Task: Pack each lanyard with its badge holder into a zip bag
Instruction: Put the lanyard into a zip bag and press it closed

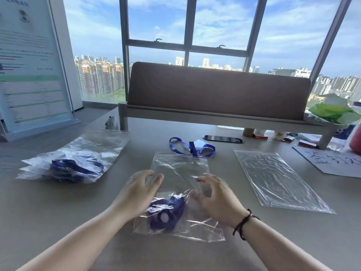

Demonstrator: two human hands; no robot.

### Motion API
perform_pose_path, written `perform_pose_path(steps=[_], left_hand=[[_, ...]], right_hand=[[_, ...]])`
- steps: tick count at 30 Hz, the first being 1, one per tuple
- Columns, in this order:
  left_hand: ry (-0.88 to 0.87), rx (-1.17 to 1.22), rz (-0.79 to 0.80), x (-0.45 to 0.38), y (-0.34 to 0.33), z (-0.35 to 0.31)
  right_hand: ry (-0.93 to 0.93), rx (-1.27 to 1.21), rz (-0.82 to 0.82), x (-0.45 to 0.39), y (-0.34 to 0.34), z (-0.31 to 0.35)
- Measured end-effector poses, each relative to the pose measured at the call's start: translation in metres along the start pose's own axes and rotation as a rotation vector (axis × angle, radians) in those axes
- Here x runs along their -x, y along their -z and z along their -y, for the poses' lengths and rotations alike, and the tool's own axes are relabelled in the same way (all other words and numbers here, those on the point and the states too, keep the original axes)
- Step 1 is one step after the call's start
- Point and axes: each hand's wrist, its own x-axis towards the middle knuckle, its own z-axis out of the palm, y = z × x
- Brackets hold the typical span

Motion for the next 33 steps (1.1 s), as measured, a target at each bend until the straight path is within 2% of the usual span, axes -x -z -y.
perform_pose_path(steps=[2, 4, 6, 9, 14, 18, 21, 23, 25, 27, 30, 33], left_hand=[[0.107, 0.165, -0.066, -0.017, 0.007, 0.002], [0.151, 0.180, -0.066, -0.032, 0.009, 0.004], [0.174, 0.061, -0.083, -0.045, 0.006, 0.006], [0.168, -0.072, -0.083, -0.062, 0.001, 0.009], [0.040, 0.203, -0.138, -0.071, -0.005, 0.001], [-0.058, 0.589, 0.029, -0.056, 0.003, -0.009], [-0.200, 0.524, -0.033, -0.046, 0.017, -0.006], [-0.214, 0.582, -0.013, -0.042, 0.031, -0.004], [-0.178, 0.724, 0.064, -0.040, 0.042, -0.004], [-0.119, 0.809, 0.060, -0.037, 0.051, -0.002], [-0.029, 0.817, -0.062, -0.035, 0.061, 0.010], [0.028, 0.794, -0.113, -0.038, 0.074, 0.030]], right_hand=[[-0.184, -0.032, -0.107, -0.014, 0.009, -0.008], [-0.251, 0.095, -0.046, -0.020, 0.010, -0.011], [-0.214, 0.252, 0.024, -0.020, 0.004, -0.008], [-0.174, 0.286, 0.070, -0.020, -0.003, -0.006], [-0.176, 0.190, 0.049, -0.026, 0.003, -0.009], [-0.176, -0.010, -0.003, -0.026, 0.005, -0.005], [-0.139, -0.198, 0.022, -0.026, -0.004, 0.003], [-0.146, -0.485, 0.090, -0.028, -0.008, 0.014], [-0.195, -0.847, 0.100, -0.036, -0.006, 0.026], [-0.273, -1.140, 0.085, -0.044, -0.004, 0.041], [-0.381, -1.289, 0.105, -0.057, -0.010, 0.057], [-0.410, -1.316, 0.193, -0.069, -0.021, 0.070]])
